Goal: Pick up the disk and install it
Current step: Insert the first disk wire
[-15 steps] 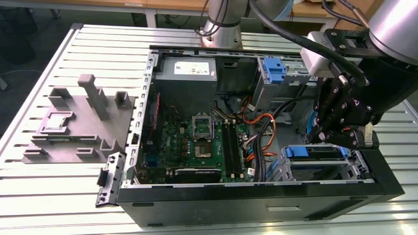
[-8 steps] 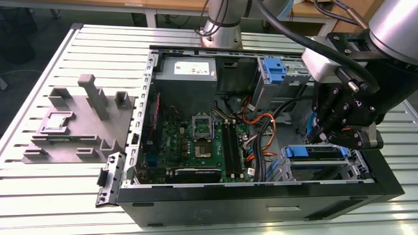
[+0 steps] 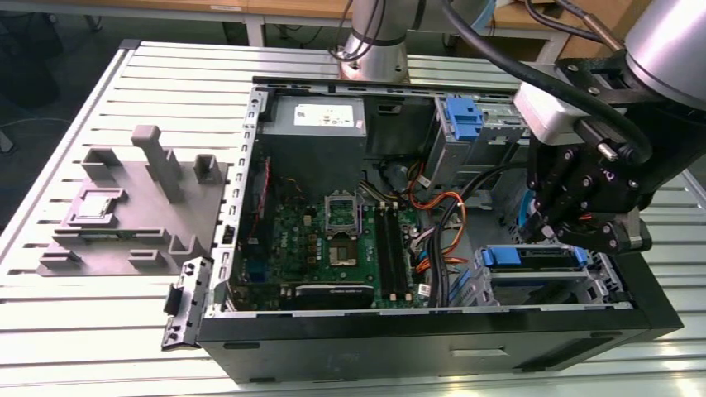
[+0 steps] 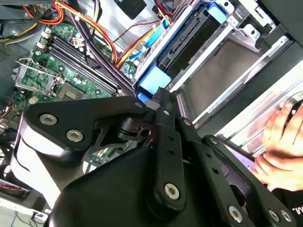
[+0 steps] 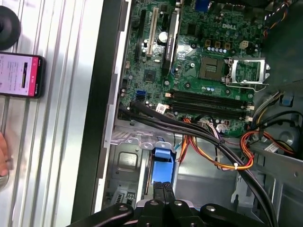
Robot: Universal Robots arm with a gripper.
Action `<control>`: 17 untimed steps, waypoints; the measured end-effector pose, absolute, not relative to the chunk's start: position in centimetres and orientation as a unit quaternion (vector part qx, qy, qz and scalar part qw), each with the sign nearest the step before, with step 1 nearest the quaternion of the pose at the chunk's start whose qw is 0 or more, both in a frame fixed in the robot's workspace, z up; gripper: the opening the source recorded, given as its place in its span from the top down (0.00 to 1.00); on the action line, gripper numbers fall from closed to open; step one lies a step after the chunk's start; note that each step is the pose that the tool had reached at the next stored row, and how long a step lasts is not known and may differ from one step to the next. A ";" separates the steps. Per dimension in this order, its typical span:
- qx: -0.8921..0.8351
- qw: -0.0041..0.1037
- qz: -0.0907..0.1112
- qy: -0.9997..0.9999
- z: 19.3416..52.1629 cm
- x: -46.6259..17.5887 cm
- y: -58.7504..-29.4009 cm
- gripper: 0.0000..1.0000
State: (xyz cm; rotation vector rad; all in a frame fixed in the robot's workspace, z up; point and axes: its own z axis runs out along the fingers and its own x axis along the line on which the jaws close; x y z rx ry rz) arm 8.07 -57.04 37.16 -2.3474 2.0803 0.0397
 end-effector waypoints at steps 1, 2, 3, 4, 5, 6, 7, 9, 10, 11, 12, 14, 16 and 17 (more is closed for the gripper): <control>-0.749 0.002 0.013 0.663 37.2 8.1 -57.0 0.90; -0.749 0.002 0.013 0.663 37.2 8.1 -57.0 0.90; -0.749 0.002 0.013 0.663 37.2 8.1 -57.0 0.90; -0.749 0.002 0.013 0.662 37.2 8.2 -57.0 0.90; -0.749 0.002 0.013 0.662 37.2 8.2 -57.0 0.90; -0.749 0.002 0.013 0.662 37.2 8.2 -57.0 0.90; -0.749 0.002 0.013 0.662 37.2 8.2 -57.0 0.90; -0.749 0.002 0.013 0.662 37.2 8.2 -57.0 0.90; -0.749 0.002 0.013 0.662 37.2 8.2 -57.0 0.90; -0.749 0.002 0.013 0.662 37.2 8.2 -57.0 0.90; -0.749 0.002 0.013 0.662 37.2 8.2 -57.0 0.90; -0.749 0.002 0.013 0.662 37.2 8.2 -57.0 0.90; -0.750 0.002 0.013 0.662 37.2 8.2 -57.0 0.90; -0.751 0.002 0.013 0.661 37.2 8.2 -57.0 0.90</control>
